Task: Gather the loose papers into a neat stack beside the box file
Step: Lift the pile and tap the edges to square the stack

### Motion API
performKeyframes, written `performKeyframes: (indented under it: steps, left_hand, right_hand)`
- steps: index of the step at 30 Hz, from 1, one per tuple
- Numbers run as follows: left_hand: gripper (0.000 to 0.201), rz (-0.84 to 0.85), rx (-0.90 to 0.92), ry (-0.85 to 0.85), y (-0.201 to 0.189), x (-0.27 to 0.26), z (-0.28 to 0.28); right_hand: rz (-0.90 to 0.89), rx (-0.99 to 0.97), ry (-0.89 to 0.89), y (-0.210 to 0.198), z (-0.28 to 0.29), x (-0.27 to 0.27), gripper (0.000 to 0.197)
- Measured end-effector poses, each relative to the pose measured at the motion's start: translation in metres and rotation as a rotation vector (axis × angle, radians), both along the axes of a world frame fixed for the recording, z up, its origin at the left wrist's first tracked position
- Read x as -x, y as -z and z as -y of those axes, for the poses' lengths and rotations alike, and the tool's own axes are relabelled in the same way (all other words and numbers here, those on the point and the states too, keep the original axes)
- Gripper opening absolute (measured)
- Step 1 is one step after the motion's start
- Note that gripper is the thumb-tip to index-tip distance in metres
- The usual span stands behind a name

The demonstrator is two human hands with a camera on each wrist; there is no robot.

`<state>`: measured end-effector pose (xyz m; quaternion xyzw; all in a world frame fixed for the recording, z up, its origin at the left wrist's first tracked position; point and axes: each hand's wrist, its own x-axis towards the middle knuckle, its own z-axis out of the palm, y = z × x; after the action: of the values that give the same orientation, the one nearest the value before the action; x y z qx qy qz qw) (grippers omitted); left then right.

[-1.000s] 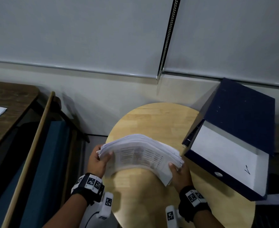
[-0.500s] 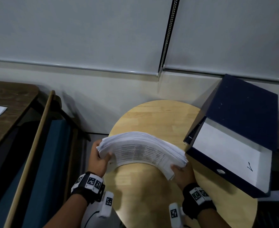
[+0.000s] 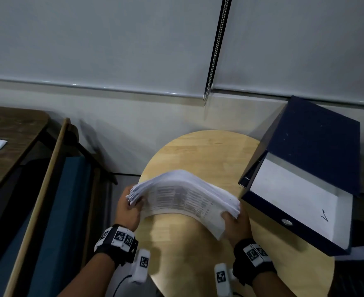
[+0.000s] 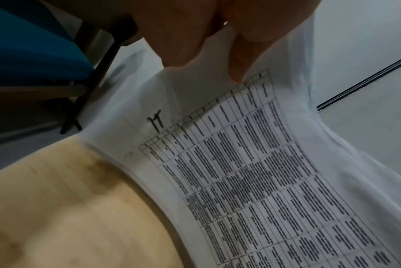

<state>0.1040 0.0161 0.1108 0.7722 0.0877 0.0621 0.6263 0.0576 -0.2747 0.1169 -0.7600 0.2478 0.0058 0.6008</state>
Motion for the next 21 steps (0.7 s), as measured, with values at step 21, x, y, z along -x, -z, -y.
performKeyframes:
  steps: [21]
  left_hand:
    - [0.033,-0.192,-0.163,-0.001,0.005,-0.027,-0.001]
  right_hand:
    - [-0.096,0.004,0.078,0.019,0.0,-0.006,0.056]
